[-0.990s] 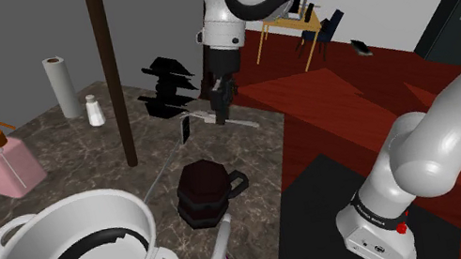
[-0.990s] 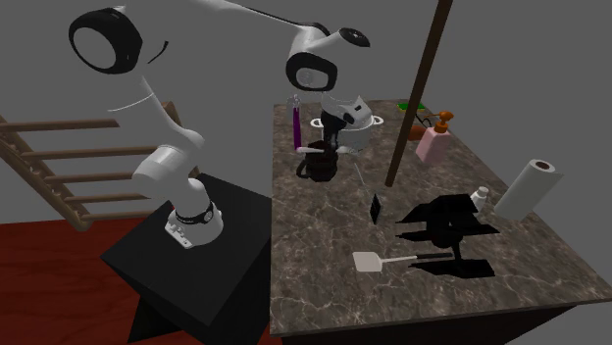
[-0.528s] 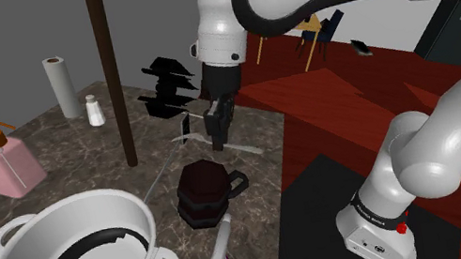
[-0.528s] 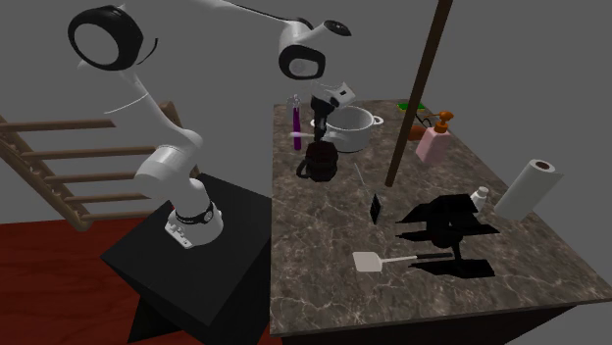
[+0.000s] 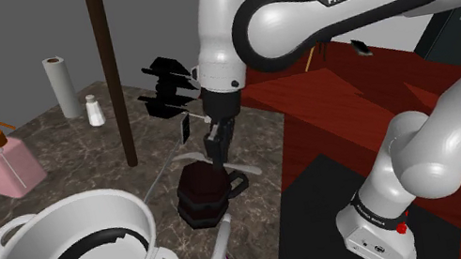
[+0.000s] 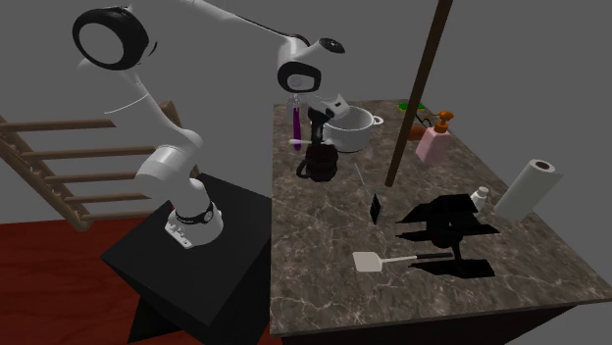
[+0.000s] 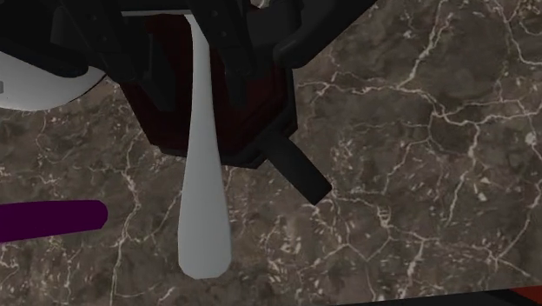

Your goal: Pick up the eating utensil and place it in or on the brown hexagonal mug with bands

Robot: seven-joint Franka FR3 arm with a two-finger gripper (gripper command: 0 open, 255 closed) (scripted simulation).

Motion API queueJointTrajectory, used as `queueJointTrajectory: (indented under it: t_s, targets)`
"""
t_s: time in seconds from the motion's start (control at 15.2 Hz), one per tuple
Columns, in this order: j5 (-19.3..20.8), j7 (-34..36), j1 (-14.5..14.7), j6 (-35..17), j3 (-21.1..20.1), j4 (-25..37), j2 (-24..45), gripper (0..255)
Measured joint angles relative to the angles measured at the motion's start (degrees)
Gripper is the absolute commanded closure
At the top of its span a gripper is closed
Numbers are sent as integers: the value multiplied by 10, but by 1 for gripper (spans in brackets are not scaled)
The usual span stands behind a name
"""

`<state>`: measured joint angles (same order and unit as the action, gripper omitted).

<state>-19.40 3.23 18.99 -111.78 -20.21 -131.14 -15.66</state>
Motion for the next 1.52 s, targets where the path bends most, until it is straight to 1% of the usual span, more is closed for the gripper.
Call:
queueJointTrajectory:
  t_s: [0.26,0.66,0.73,1.12,1.39,1.52]
  targets:
    - [-1,-4,1,-26,-3,-15,10,255]
    - [-2,-5,1,-30,-4,-17,10,255]
    - [-2,-5,1,-30,-4,-17,11,0]
    - [-1,-5,0,-31,-4,-19,12,0]
    - [6,-4,-6,25,8,23,-1,0]
    - [7,-3,-7,38,10,32,-4,0]
